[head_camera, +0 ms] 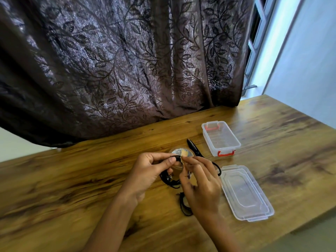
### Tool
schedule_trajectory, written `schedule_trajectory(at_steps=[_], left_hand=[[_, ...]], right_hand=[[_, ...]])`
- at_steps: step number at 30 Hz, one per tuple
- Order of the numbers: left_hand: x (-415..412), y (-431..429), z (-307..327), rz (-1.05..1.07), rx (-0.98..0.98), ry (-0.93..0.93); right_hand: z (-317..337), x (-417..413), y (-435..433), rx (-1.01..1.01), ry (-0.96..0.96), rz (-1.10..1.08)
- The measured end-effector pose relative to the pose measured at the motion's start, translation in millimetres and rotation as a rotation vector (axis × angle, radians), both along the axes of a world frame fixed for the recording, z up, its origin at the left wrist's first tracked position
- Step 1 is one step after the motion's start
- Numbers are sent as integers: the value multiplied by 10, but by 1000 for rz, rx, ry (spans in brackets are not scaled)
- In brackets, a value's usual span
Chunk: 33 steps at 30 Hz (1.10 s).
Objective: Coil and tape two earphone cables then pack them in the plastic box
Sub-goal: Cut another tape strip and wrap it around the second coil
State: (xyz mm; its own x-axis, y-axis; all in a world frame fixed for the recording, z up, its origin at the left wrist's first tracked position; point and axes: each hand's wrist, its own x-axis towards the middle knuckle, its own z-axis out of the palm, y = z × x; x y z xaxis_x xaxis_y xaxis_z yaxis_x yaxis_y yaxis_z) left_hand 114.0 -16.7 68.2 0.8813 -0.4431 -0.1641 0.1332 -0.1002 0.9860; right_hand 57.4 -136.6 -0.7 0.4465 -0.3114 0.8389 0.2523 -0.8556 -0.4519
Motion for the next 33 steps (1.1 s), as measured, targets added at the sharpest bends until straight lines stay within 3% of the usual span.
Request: schedule_trajectory(at_steps=[14, 23, 30, 33], left_hand=[[-18, 17, 27, -18, -42, 19], [-15, 17, 52, 7, -76, 55], [-38, 4, 70, -14, -129, 88], [-64, -6, 72, -34, -123, 58]], right_hand=[[85, -91, -70, 139, 83, 308], [119, -160, -126, 139, 211, 339], [299, -181, -145, 994, 230, 610], [313, -193, -190, 1145, 342, 724]])
